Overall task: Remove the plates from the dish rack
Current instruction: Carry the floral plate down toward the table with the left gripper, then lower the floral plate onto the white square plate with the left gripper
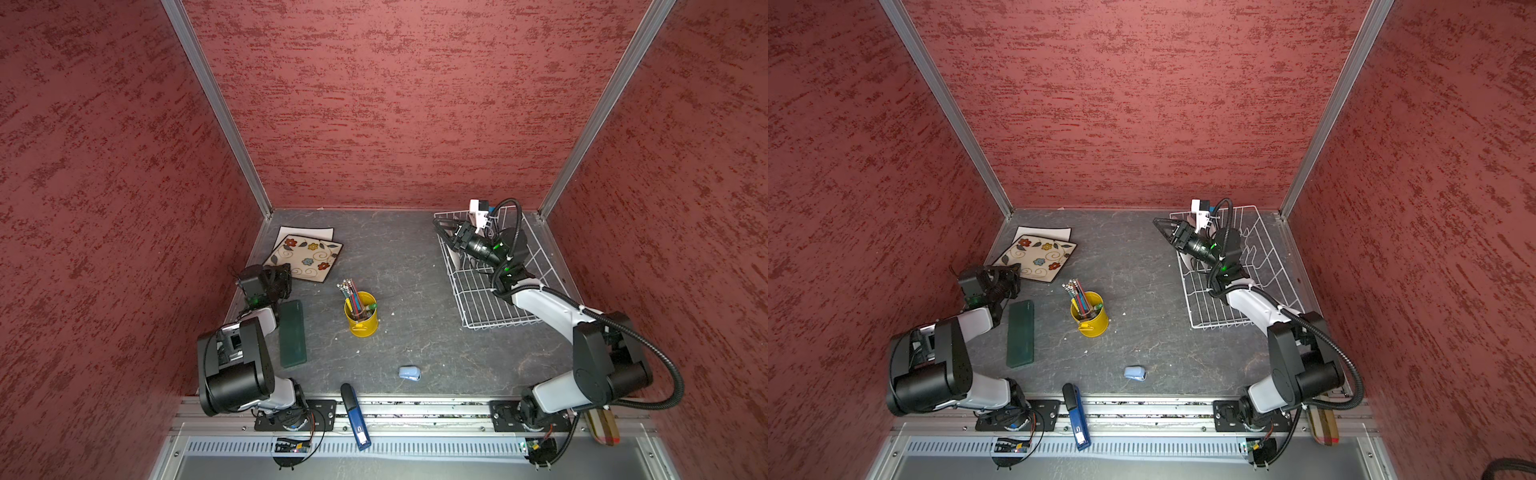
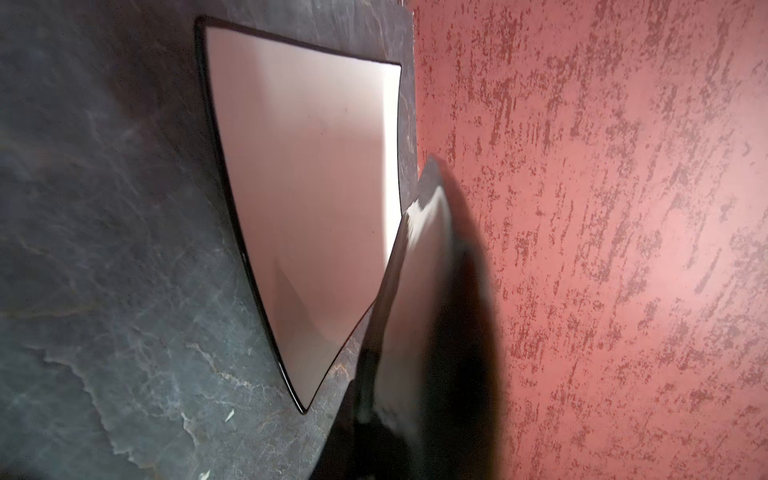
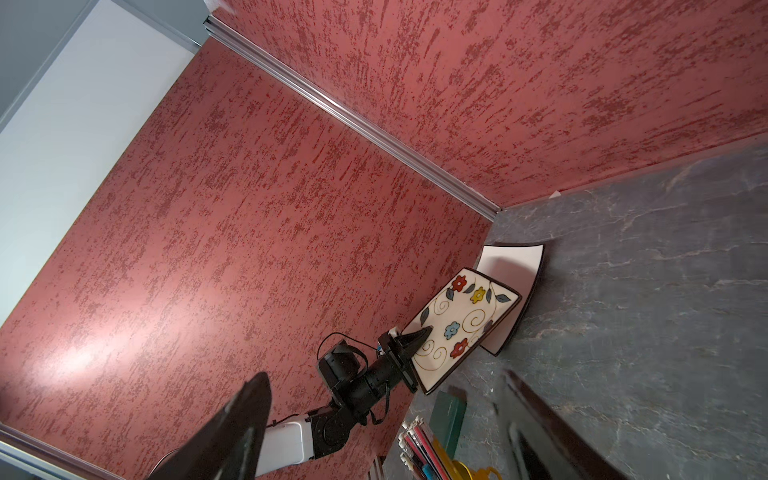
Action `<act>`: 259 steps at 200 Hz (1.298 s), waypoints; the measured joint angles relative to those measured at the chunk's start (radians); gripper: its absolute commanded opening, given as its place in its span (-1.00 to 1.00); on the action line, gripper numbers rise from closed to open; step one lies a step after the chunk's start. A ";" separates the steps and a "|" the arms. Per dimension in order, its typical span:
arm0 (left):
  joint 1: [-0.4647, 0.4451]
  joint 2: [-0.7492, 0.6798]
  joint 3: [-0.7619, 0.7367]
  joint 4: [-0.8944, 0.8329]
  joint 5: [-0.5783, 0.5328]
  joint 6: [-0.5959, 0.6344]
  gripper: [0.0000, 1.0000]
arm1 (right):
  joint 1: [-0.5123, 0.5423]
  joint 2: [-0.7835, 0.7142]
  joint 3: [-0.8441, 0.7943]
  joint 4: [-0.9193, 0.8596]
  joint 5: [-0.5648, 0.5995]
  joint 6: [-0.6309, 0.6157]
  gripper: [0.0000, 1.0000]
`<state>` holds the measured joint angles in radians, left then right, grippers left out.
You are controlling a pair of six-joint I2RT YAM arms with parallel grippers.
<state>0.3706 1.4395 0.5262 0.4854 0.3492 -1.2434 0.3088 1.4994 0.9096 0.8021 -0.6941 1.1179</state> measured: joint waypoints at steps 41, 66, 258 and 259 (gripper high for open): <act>0.011 0.000 -0.014 0.000 -0.021 -0.010 -1.00 | 0.000 0.000 0.000 -0.007 0.001 0.000 0.71; 0.023 0.012 -0.014 0.010 -0.020 -0.023 -1.00 | 0.000 0.000 0.000 -0.010 0.001 0.000 0.71; 0.045 0.322 0.154 0.100 -0.010 -0.044 -1.00 | 0.000 0.000 0.000 -0.052 0.003 -0.001 0.71; 0.045 0.322 0.155 0.099 -0.011 -0.044 -1.00 | 0.000 0.000 0.000 -0.052 0.003 -0.001 0.71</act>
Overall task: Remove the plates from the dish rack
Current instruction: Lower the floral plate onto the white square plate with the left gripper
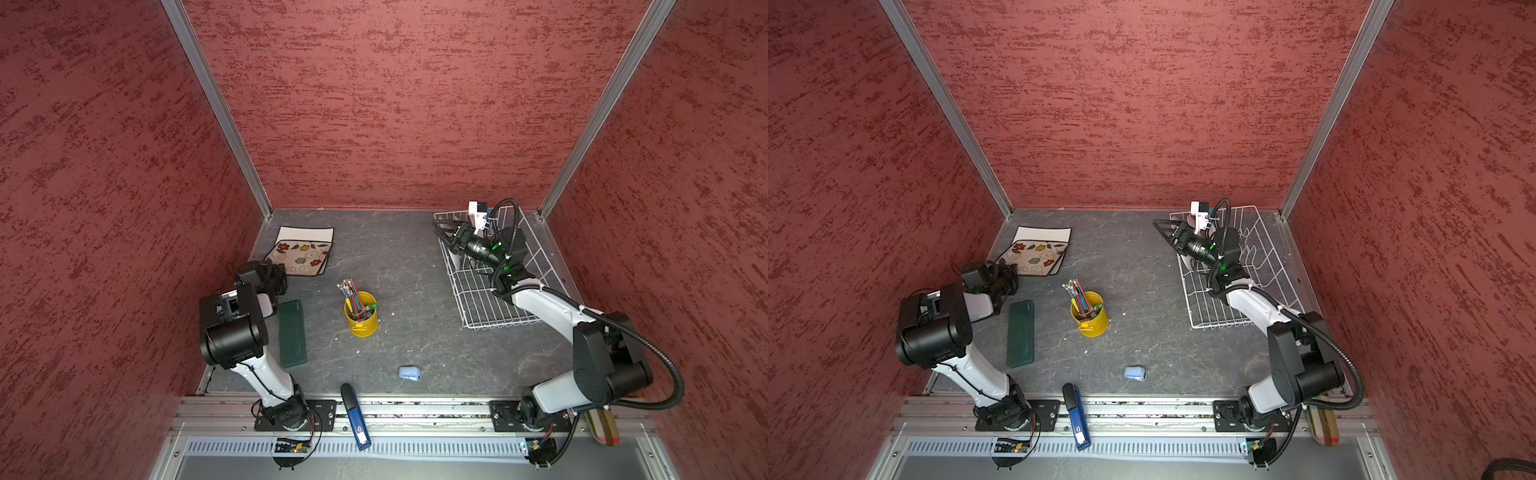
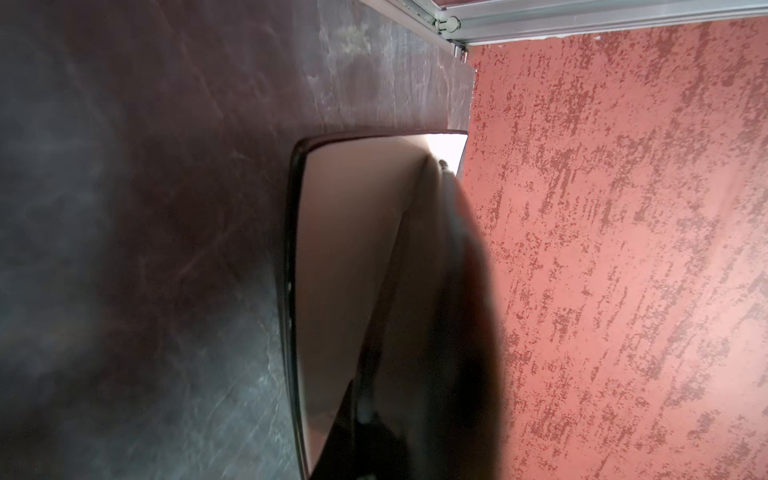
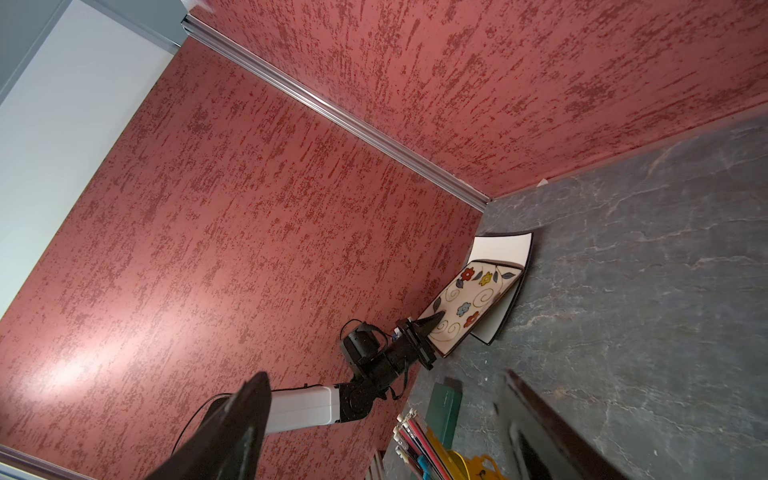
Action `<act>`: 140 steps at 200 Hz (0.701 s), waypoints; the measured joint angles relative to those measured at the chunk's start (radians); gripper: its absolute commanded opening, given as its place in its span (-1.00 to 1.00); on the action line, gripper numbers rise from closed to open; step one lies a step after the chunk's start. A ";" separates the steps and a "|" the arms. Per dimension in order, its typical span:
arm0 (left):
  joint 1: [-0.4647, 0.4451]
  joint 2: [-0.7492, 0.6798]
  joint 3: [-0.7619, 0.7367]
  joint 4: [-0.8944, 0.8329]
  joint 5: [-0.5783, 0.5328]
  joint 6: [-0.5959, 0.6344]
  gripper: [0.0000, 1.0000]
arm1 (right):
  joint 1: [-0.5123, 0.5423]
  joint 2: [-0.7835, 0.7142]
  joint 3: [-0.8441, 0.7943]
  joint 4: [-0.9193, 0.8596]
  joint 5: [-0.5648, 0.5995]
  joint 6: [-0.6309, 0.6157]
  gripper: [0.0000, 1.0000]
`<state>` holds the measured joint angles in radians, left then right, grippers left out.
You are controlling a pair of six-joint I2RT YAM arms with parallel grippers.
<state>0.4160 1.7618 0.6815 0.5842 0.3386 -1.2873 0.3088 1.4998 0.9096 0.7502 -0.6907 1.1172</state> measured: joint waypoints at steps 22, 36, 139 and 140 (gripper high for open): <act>-0.003 0.003 0.008 -0.001 -0.003 0.002 -1.00 | 0.000 0.000 0.000 -0.001 0.000 0.000 0.71; -0.005 0.005 0.012 -0.008 -0.006 0.001 -1.00 | 0.000 0.000 0.000 -0.002 0.001 0.000 0.71; -0.024 0.075 0.073 0.017 0.000 -0.006 -0.67 | 0.000 0.000 0.000 -0.026 0.006 -0.012 0.71; -0.024 0.075 0.073 0.017 0.000 -0.006 -0.66 | 0.000 0.000 0.000 -0.026 0.006 -0.012 0.71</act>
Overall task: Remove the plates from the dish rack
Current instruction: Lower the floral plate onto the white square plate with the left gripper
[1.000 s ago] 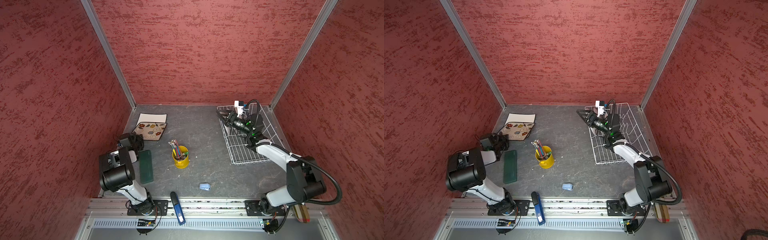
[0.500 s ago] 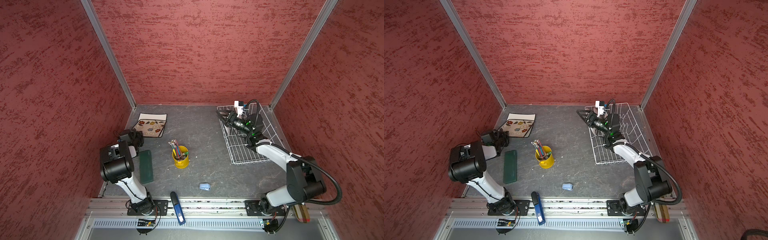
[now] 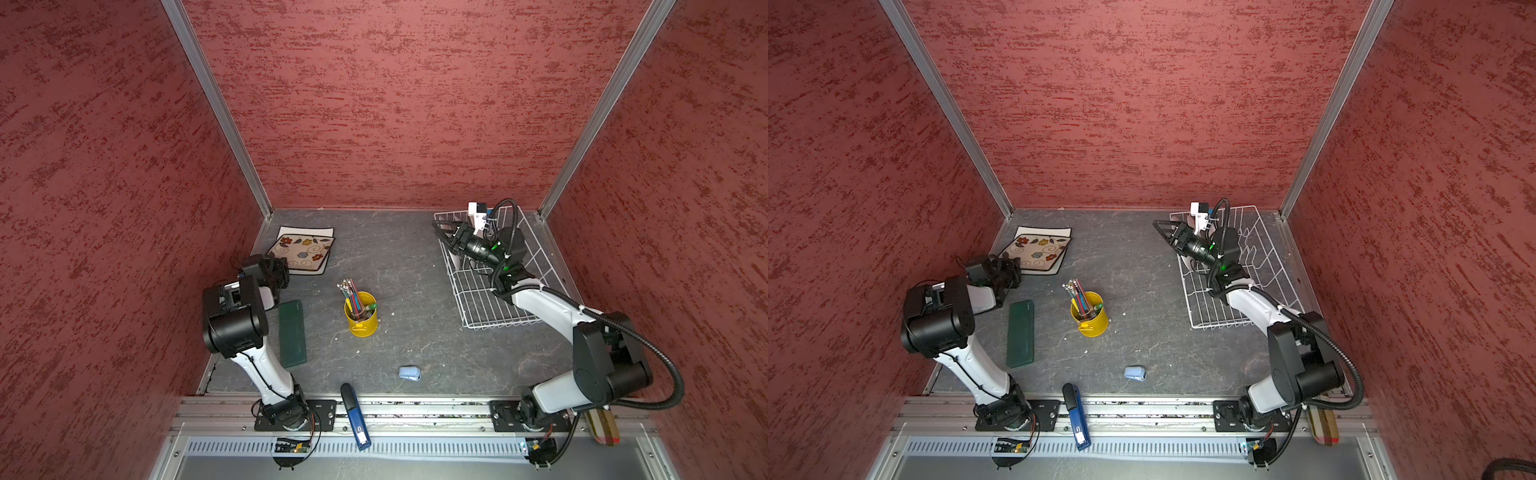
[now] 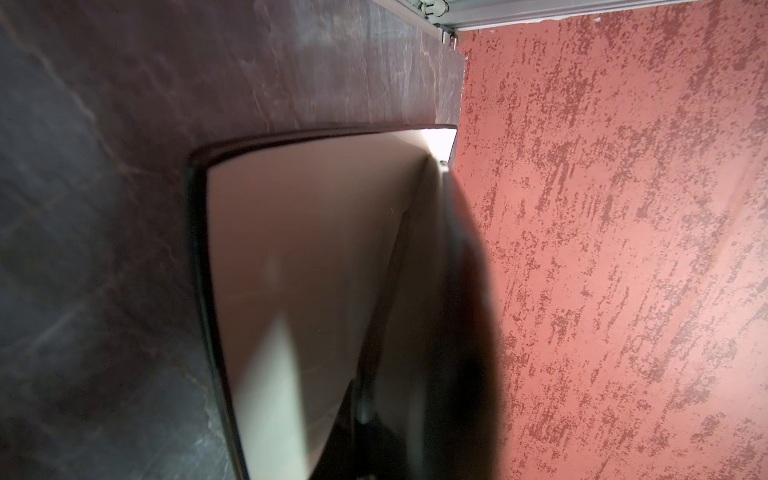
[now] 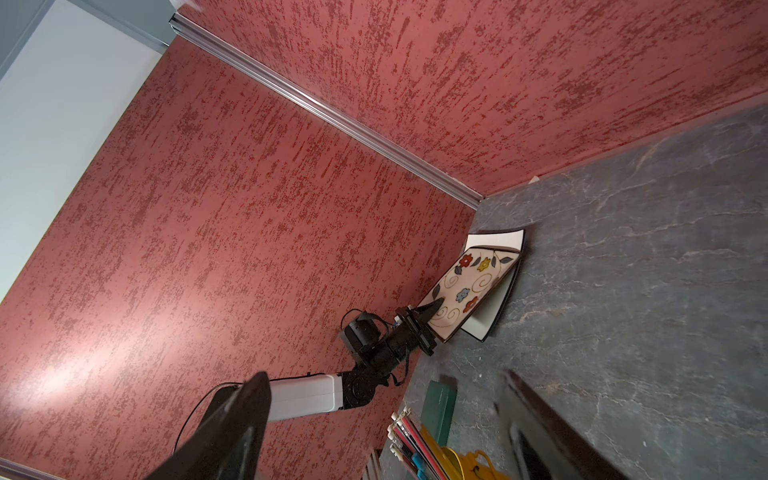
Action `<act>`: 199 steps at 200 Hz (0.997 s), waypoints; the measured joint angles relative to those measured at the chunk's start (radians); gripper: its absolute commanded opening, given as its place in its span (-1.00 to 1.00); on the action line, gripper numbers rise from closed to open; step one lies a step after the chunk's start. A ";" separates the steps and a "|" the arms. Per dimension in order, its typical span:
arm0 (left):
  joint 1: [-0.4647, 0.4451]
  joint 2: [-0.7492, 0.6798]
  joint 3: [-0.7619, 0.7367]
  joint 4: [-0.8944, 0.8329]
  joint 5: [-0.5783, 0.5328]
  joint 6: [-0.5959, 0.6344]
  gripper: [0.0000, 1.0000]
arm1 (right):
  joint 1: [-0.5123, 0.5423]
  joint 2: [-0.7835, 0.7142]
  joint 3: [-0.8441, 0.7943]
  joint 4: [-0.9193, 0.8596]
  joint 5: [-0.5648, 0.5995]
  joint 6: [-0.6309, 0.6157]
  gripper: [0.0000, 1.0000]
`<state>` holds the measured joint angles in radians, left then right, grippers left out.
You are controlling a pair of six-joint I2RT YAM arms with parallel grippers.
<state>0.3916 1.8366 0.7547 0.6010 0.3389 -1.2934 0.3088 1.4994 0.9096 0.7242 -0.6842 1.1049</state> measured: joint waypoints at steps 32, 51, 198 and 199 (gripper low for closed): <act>0.000 0.000 -0.001 0.004 -0.002 -0.002 -0.35 | 0.000 -0.001 0.000 -0.010 0.000 -0.005 0.71; 0.000 0.000 -0.001 0.000 -0.002 -0.001 -0.24 | 0.000 -0.001 0.000 -0.011 0.001 -0.006 0.71; -0.019 -0.031 0.076 -0.214 -0.034 0.027 0.57 | 0.000 -0.005 0.000 -0.012 0.014 -0.013 0.71; -0.019 -0.031 0.077 -0.216 -0.034 0.027 0.57 | 0.000 -0.005 0.000 -0.012 0.014 -0.013 0.71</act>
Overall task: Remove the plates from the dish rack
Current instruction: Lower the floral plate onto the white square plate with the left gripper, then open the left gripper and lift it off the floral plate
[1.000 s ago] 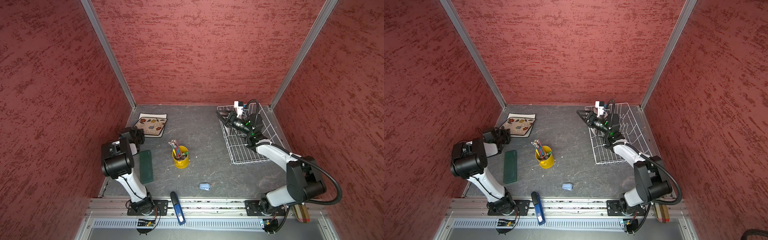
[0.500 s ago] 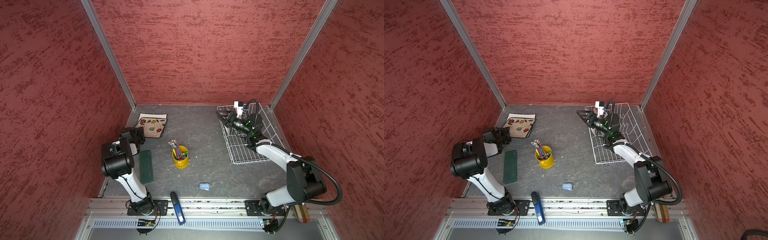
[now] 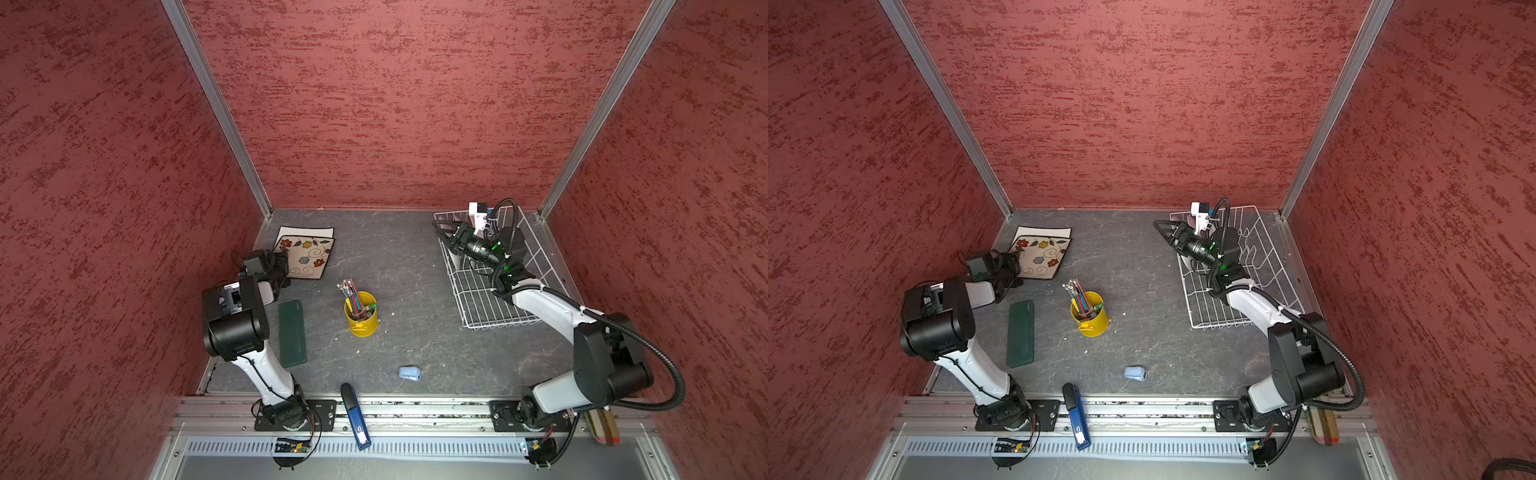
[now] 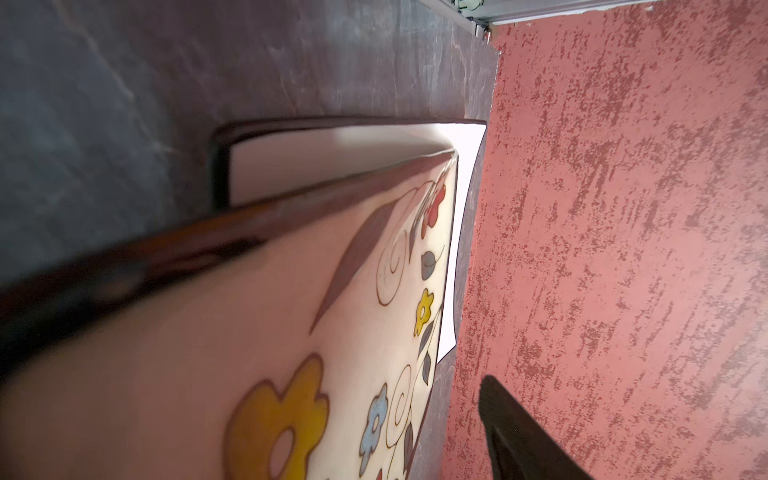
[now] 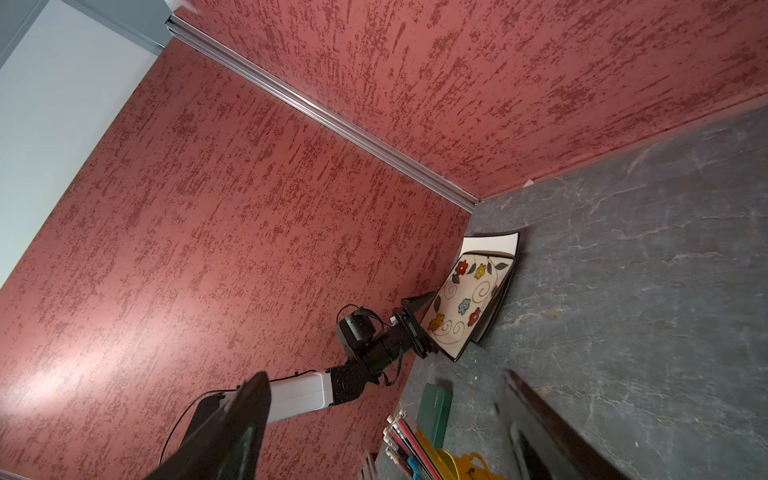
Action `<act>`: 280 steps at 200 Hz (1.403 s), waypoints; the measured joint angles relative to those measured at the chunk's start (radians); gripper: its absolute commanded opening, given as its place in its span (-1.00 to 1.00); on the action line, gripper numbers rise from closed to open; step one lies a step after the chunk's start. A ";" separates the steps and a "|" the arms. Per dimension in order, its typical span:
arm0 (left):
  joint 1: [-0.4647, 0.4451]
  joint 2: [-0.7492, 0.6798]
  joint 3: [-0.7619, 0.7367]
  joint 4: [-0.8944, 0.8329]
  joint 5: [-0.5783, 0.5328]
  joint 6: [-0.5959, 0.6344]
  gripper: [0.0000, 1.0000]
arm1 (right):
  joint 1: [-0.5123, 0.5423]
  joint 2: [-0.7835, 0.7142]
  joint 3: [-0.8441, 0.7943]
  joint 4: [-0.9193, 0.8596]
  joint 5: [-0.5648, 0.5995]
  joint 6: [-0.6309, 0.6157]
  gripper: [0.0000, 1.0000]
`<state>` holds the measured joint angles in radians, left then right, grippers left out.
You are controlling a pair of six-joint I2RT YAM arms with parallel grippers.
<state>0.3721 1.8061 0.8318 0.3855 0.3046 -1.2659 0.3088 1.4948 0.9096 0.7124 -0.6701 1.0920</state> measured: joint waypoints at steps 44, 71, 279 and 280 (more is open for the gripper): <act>-0.021 0.000 0.072 -0.117 -0.024 0.028 0.80 | 0.000 -0.001 0.000 -0.001 0.002 0.000 0.71; -0.035 0.000 0.106 -0.180 -0.047 0.048 0.89 | 0.000 -0.001 0.000 -0.002 0.003 -0.001 0.71; -0.097 -0.077 0.124 -0.422 -0.191 0.146 0.99 | 0.000 -0.012 -0.019 -0.003 0.020 -0.001 0.72; -0.097 -0.077 0.124 -0.422 -0.191 0.146 0.99 | 0.000 -0.012 -0.019 -0.003 0.020 -0.001 0.72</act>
<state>0.2749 1.7294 0.9558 -0.0368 0.1135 -1.1198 0.3088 1.4830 0.8909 0.7090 -0.6498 1.0912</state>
